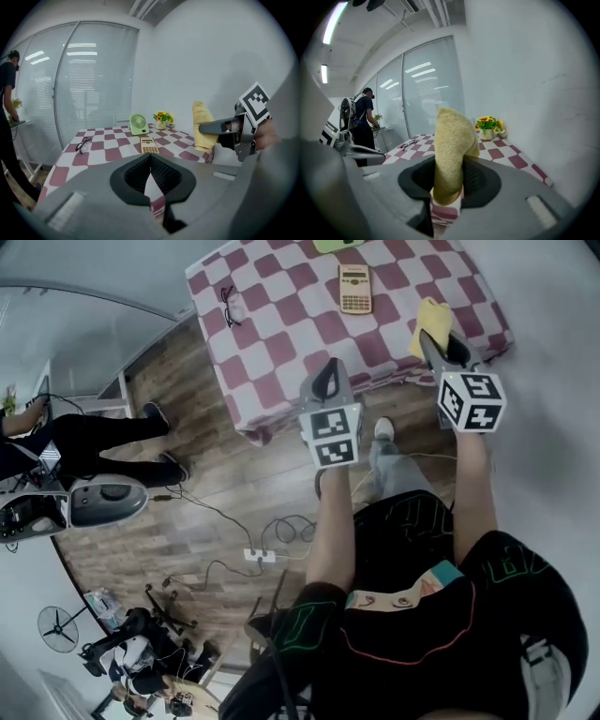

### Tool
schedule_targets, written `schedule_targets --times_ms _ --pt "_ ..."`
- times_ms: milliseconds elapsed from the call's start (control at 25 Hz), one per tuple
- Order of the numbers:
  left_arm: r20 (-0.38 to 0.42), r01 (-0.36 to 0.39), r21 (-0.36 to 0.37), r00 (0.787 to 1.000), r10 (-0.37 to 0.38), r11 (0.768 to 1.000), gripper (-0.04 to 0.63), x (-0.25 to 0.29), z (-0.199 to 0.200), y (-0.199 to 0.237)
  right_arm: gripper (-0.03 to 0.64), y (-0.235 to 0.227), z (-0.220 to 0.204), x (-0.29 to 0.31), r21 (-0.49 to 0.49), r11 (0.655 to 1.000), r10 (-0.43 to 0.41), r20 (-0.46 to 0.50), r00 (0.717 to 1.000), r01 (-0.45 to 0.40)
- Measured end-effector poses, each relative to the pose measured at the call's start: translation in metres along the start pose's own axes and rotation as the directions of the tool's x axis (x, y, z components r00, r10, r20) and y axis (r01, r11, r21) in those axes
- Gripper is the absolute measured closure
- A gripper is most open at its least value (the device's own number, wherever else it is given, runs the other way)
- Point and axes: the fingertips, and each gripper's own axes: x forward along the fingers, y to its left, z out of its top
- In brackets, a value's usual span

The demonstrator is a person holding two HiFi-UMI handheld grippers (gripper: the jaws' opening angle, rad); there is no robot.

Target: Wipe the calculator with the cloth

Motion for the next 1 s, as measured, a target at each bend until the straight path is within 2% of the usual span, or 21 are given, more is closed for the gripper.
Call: schedule_targets --times_ms 320,520,720,880,1000 --pt "-0.015 -0.017 0.018 1.000 0.017 1.000 0.584 0.055 0.031 0.013 0.489 -0.037 0.037 0.059 -0.037 0.999 0.009 -0.001 1.000 -0.009" --pt "-0.019 -0.020 0.005 1.000 0.021 1.000 0.584 0.073 0.041 0.024 0.489 -0.032 0.045 0.086 -0.056 0.997 0.046 -0.026 0.999 -0.048" --pt "-0.053 -0.011 -0.037 0.999 0.010 0.999 0.584 0.109 0.038 0.053 0.488 -0.030 0.045 0.115 -0.101 0.994 0.039 -0.075 0.996 -0.046" --pt "-0.059 0.033 -0.019 0.998 -0.034 0.999 0.584 0.146 0.052 0.065 0.486 -0.044 0.054 0.145 -0.127 0.992 -0.019 -0.101 0.995 0.006" --pt "-0.064 0.087 -0.007 0.994 -0.087 0.996 0.584 0.171 0.058 0.062 0.485 -0.039 0.057 0.167 -0.161 0.987 -0.011 -0.142 0.990 -0.013"
